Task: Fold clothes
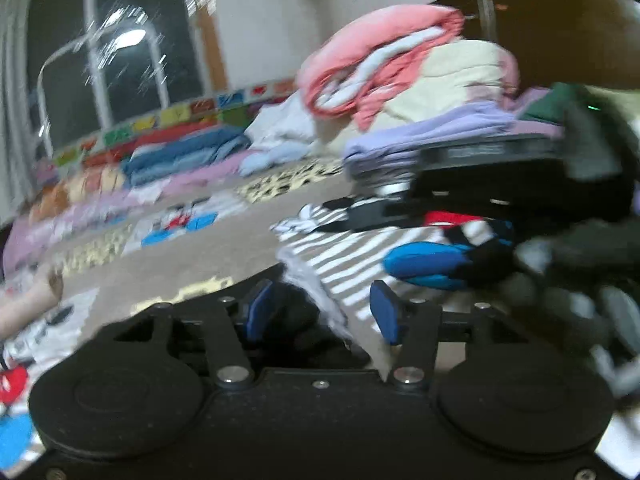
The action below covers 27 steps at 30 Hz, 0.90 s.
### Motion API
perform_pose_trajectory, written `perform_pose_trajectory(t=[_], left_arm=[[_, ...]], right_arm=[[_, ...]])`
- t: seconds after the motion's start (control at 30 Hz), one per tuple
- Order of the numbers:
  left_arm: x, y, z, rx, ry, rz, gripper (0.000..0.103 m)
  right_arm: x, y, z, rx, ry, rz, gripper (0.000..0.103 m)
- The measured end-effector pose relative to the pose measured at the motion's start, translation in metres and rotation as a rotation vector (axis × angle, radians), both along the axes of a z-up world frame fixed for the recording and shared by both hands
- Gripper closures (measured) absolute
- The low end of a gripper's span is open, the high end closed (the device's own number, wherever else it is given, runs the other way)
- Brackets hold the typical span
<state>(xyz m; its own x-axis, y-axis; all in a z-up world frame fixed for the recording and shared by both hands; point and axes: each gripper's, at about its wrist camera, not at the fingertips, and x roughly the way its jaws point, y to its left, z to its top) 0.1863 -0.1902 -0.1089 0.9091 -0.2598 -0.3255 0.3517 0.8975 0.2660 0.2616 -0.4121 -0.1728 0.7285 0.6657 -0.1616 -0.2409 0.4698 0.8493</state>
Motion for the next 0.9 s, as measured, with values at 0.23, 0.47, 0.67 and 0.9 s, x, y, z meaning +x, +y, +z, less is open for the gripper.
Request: perform_pose_trajectory(t=[0.23,0.47,0.67,0.9], left_arm=[[-0.041,0.059,-0.001,0.109,-0.063,0.159,0.049],[-0.01,0.094,-0.017,0.247,-0.031,0.324,0.049],[0.006,0.091,-0.035,0.327,-0.016,0.361,0.049],[0.024,0.084,-0.047,0.402,0.027,0.415,0.05]], right_arm=[[0.0,0.01,0.007,-0.05,-0.025,-0.007,0.034],[-0.014,0.034,0.037,-0.144,-0.175,-0.014,0.036],[-0.017,0.075,0.052,-0.262,-0.294,0.079,0.046],[-0.009,0.097,0.049,-0.339,-0.262,0.136,0.046]])
